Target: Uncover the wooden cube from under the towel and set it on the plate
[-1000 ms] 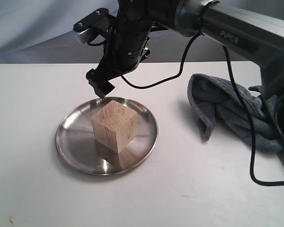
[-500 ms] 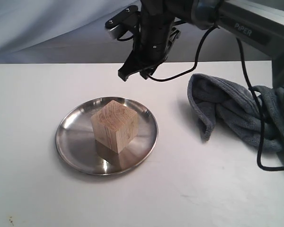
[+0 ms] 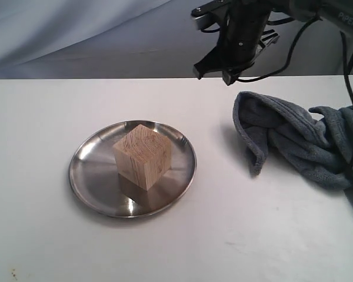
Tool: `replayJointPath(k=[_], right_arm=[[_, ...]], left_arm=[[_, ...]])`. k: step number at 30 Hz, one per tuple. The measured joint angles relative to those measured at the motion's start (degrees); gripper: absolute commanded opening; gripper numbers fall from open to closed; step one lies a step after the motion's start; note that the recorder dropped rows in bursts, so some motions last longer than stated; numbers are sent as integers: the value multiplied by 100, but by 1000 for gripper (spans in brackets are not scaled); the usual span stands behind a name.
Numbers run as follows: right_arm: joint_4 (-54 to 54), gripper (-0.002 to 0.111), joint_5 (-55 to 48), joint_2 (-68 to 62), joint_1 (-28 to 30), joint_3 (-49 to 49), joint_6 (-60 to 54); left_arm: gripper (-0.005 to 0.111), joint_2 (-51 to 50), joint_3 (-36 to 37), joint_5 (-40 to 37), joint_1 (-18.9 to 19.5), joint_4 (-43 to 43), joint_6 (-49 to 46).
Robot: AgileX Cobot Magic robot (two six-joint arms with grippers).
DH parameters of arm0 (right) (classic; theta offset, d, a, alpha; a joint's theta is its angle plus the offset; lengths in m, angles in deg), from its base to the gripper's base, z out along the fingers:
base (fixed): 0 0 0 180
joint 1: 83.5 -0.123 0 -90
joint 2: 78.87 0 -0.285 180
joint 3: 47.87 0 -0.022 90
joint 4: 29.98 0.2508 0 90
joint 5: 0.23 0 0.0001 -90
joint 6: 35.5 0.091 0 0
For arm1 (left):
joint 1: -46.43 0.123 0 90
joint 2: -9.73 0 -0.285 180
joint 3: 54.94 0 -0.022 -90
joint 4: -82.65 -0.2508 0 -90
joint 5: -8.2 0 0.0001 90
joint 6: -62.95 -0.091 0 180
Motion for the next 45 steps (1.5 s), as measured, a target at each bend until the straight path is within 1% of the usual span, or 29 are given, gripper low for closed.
replayJointPath(k=[6, 18, 25, 34, 41, 45], right_arm=[[0, 0, 0, 372, 376, 552, 0], [0, 0, 0, 1151, 1509, 1552, 0], [0, 0, 30, 1880, 2090, 2400, 178], [0, 0, 1125, 3450, 2445, 4243, 362], [0, 0, 2177, 4914, 2443, 5759, 535], [0, 0, 2572, 5720, 2443, 6489, 577]], left_arm=[[0, 0, 0, 0, 0, 0, 0], [0, 0, 0, 0, 0, 0, 0], [0, 0, 0, 0, 0, 0, -21], [0, 0, 0, 0, 0, 0, -21], [0, 0, 0, 0, 0, 0, -21], [0, 0, 0, 0, 0, 0, -21]])
